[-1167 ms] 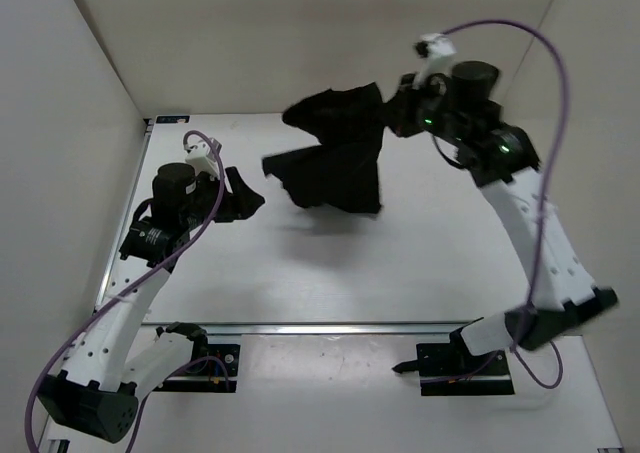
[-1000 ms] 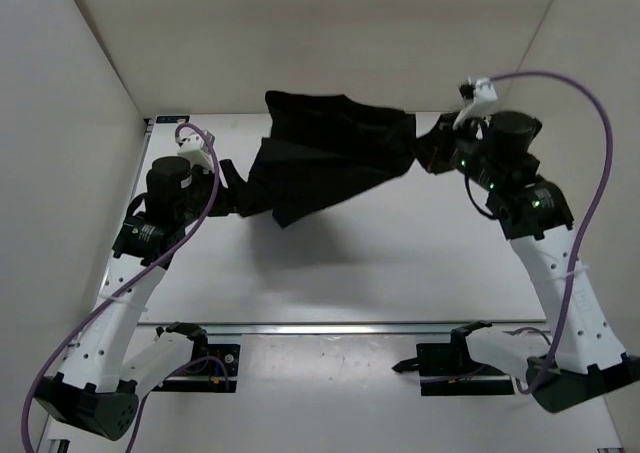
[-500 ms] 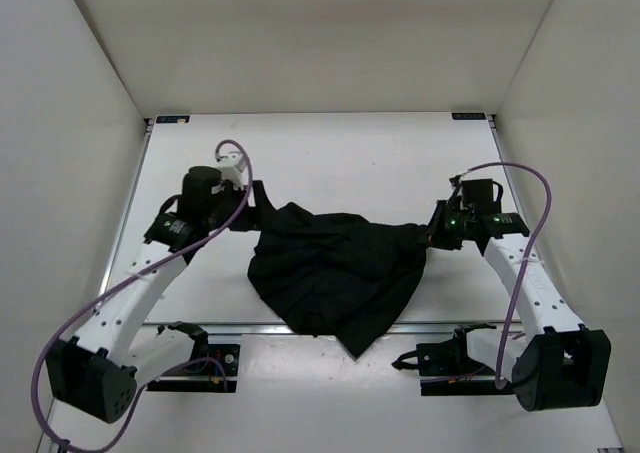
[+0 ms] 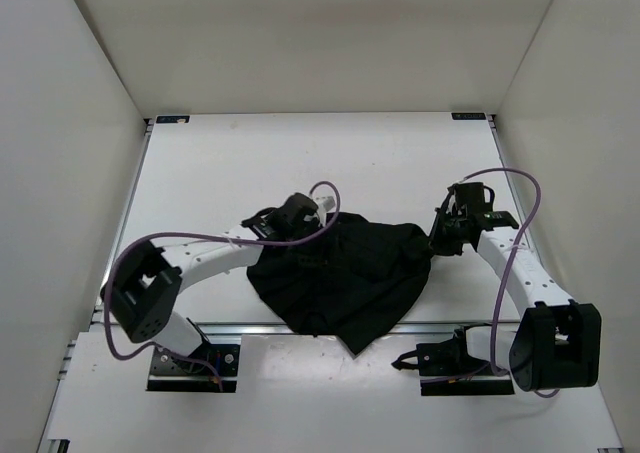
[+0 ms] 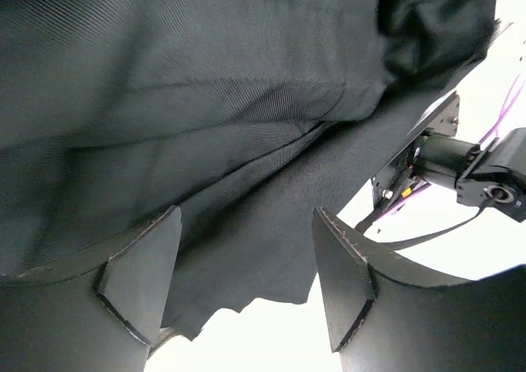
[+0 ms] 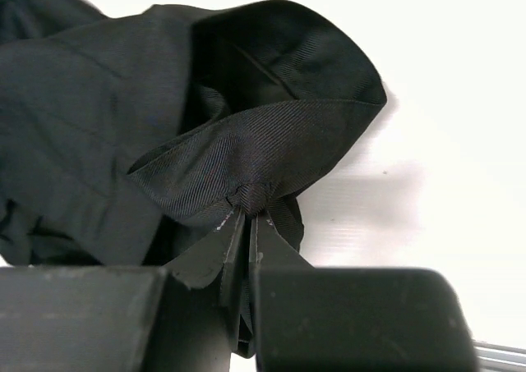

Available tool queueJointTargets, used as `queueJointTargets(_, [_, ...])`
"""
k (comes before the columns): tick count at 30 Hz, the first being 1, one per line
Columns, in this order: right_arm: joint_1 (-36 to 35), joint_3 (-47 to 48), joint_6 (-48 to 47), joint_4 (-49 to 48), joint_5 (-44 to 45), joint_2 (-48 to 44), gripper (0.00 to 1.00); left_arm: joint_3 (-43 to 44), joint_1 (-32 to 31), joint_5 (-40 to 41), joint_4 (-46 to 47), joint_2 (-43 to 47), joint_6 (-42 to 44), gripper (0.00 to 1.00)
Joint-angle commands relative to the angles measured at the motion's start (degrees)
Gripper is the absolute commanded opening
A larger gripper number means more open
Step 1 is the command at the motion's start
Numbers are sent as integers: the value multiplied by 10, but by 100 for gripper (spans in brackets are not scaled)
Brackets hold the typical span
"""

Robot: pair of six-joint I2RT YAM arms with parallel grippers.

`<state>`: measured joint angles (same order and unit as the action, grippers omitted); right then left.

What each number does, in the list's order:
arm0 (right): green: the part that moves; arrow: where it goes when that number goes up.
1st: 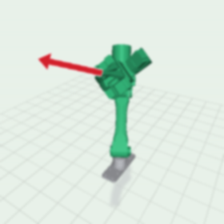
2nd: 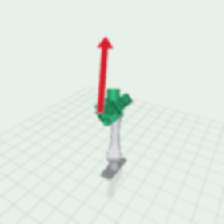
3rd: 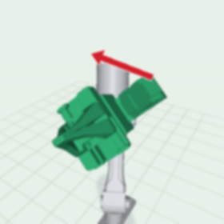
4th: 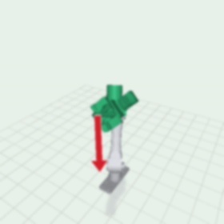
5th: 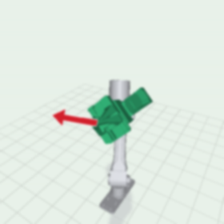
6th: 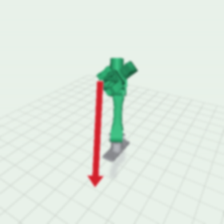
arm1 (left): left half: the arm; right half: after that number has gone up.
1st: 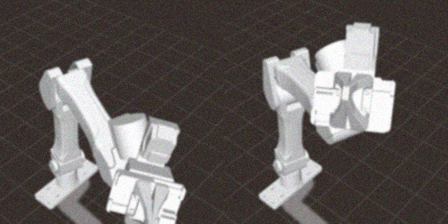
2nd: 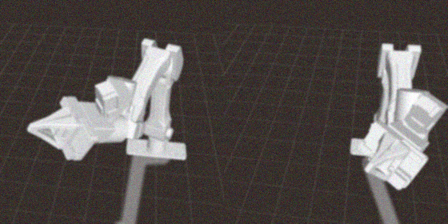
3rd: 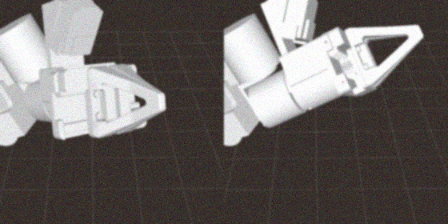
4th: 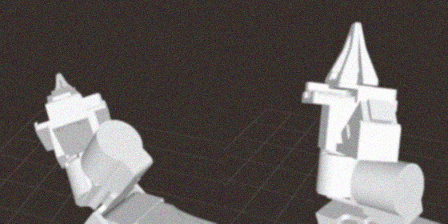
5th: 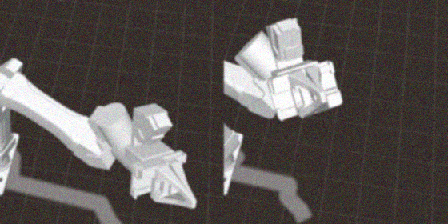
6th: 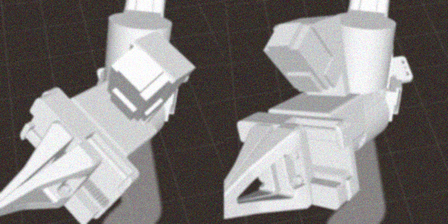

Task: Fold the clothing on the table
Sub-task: Flatten the skirt out

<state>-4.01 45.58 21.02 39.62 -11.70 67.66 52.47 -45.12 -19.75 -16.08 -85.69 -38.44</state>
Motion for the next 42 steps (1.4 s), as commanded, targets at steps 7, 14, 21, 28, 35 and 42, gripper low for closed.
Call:
queueJointTargets(7, [-6,-20,-7,-23,12,-4,0,7,-51,76,109,-50,-161,76])
queueJointTargets(14, [-1,-30,-13,-30,-1,-12,1,54,-74,103,104,-134,-205,77])
queueJointTargets(21, [6,-42,-19,-34,-17,-23,0,52,-73,110,137,-181,-248,56])
queueJointTargets(28, [8,-44,-48,-38,-53,-65,0,10,-11,108,151,-130,-231,0])
queueJointTargets(35, [4,-8,-60,-42,-80,-115,0,24,96,64,107,9,-192,0])
queueJointTargets(42, [2,38,-49,-107,-135,-240,0,80,181,-23,29,147,-161,0])
